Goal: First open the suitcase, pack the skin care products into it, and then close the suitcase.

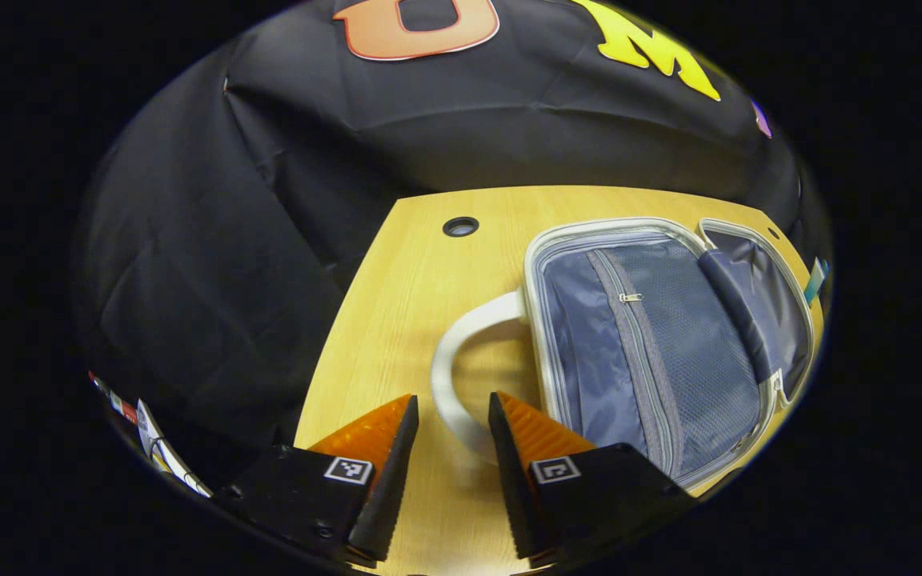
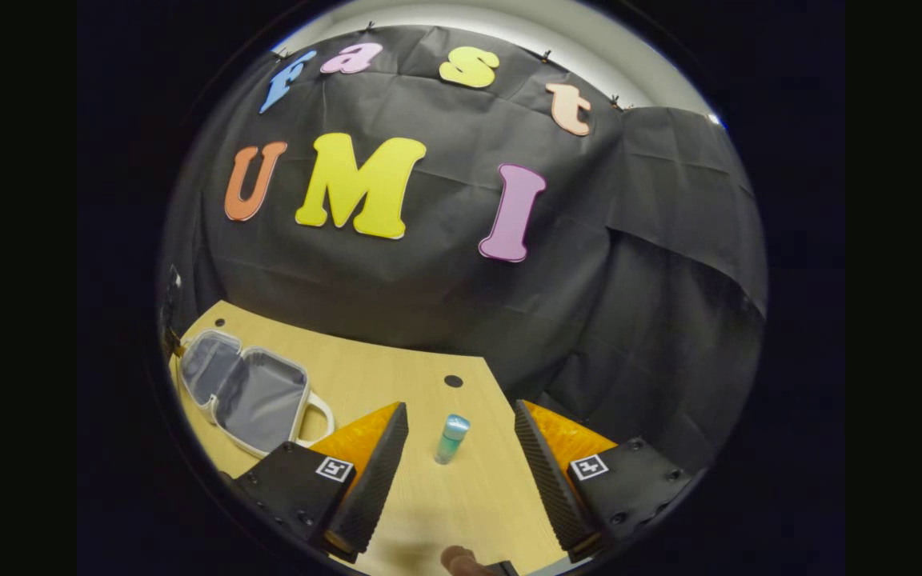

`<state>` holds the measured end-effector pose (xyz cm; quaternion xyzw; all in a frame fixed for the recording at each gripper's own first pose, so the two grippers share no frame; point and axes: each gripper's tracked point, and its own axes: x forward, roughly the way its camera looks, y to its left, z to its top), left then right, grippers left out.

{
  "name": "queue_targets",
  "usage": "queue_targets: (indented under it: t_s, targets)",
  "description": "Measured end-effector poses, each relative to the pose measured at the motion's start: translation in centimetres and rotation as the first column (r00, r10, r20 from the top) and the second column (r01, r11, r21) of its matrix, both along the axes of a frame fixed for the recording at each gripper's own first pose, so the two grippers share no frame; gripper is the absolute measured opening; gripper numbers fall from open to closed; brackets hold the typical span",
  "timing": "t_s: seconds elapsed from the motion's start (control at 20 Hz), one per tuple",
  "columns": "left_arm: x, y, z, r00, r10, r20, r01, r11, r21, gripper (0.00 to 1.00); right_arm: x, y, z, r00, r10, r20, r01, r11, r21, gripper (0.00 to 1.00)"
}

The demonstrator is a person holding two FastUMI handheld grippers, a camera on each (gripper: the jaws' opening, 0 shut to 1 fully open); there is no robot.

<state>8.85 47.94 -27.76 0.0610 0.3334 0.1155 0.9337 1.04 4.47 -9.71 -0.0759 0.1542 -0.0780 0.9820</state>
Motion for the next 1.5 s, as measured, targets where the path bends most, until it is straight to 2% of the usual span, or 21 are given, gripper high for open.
queue_targets:
  t_s: [0.05,0.1,0.15,0.2,0.4,0.55,0.7,0.95,1.05,1.2,1.5]
  targets:
    - [-0.4,-0.3,1.1,1.000,0.008,0.021,-0.008,1.000,0.012,0.70,0.0,-0.4,-0.2,1.000,0.003,0.000,-0.003,1.000,0.001,0.80]
    - [-0.7,-0.9,2.3,0.999,0.009,0.048,-0.009,1.000,0.016,0.72,0.1,-0.6,-0.3,1.000,0.009,0.001,-0.009,1.000,0.005,0.80]
    - [-0.9,-1.9,3.7,0.996,0.004,0.085,-0.006,1.000,0.022,0.95,0.2,-0.8,-0.4,1.000,0.018,0.006,-0.018,1.000,0.010,0.80]
    - [-0.8,-2.9,5.0,0.992,-0.002,0.126,-0.001,1.000,0.025,0.99,0.4,-1.0,-0.5,1.000,0.028,0.012,-0.028,1.000,0.015,0.80]
    - [-1.1,-10.4,10.8,0.959,-0.028,0.282,0.034,0.999,-0.018,0.99,1.6,-2.1,-1.2,0.997,0.076,0.010,-0.077,0.996,0.043,0.80]
    - [-1.7,-18.9,14.3,0.917,-0.071,0.393,0.124,0.986,-0.111,0.98,3.0,-3.0,-1.4,0.994,0.112,0.007,-0.112,0.992,0.053,0.80]
    - [-1.6,-26.9,15.5,0.882,-0.105,0.460,0.201,0.966,-0.165,0.98,4.0,-4.3,-1.3,0.989,0.146,0.018,-0.146,0.987,0.059,0.80]
    - [-1.9,-38.2,14.9,0.861,-0.204,0.467,0.330,0.921,-0.208,0.99,5.0,-6.1,-2.0,0.981,0.196,0.013,-0.196,0.979,0.052,0.80]
    - [-2.0,-42.3,14.8,0.841,-0.251,0.479,0.381,0.904,-0.195,0.98,5.3,-6.6,-2.4,0.977,0.214,0.004,-0.214,0.976,0.049,0.80]
    - [-1.8,-47.4,13.9,0.816,-0.303,0.492,0.448,0.870,-0.206,0.98,5.5,-7.4,-3.1,0.972,0.236,-0.014,-0.235,0.971,0.045,0.79]
    - [-0.8,-55.8,9.6,0.799,-0.400,0.449,0.525,0.828,-0.197,0.98,5.8,-9.4,-5.8,0.961,0.266,-0.080,-0.265,0.964,0.021,0.80]
